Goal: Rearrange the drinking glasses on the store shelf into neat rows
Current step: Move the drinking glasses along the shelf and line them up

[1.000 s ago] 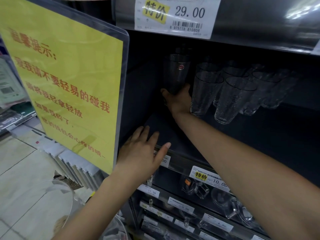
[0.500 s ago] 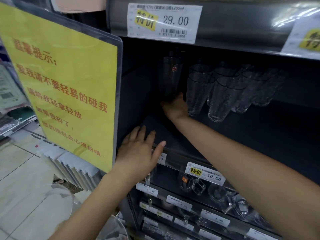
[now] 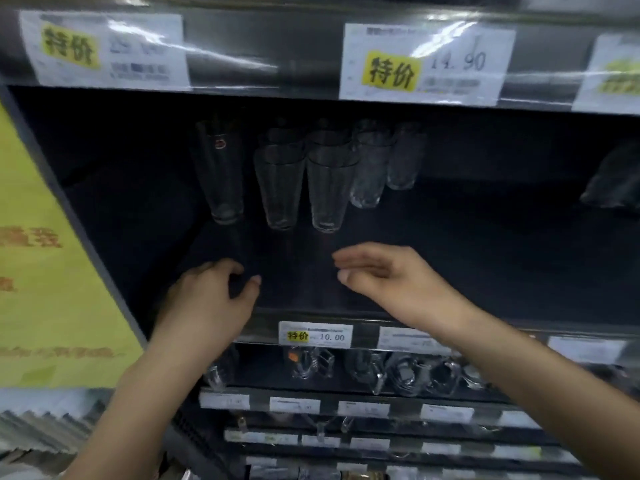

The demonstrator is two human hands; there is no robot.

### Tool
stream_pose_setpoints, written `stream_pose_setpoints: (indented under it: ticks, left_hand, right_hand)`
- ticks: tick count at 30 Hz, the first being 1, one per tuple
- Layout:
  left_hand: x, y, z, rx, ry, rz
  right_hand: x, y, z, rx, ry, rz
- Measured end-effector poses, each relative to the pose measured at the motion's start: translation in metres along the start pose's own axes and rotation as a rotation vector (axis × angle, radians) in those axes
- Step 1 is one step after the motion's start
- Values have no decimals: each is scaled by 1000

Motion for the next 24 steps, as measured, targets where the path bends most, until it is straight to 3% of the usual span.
stream_pose_setpoints:
  ticks: [6,11,17,24]
  left_hand:
    - [20,-88,2,147,-23,-369]
    - [55,-178,-1,217,96,-621]
    - [103,-301,-22,346,320,-768]
    - [156,-429,-37,393,401,-824]
  right_hand:
    - [-106,-45,-78,63,-270,99]
    - [-186,-76,-129,100,-451,131]
    - [-275,-117,-179,111,-579,139]
    - [-392,-174,-224,134,-666,110]
Point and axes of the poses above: each hand's wrist, its own z-axis towards the middle knuckle, its own x-axis out of the palm, y = z × x, the point moved 9 cm from there along z, towards the middle knuckle, and after that the axes turned 7 degrees about x, right-handed, at the moved point
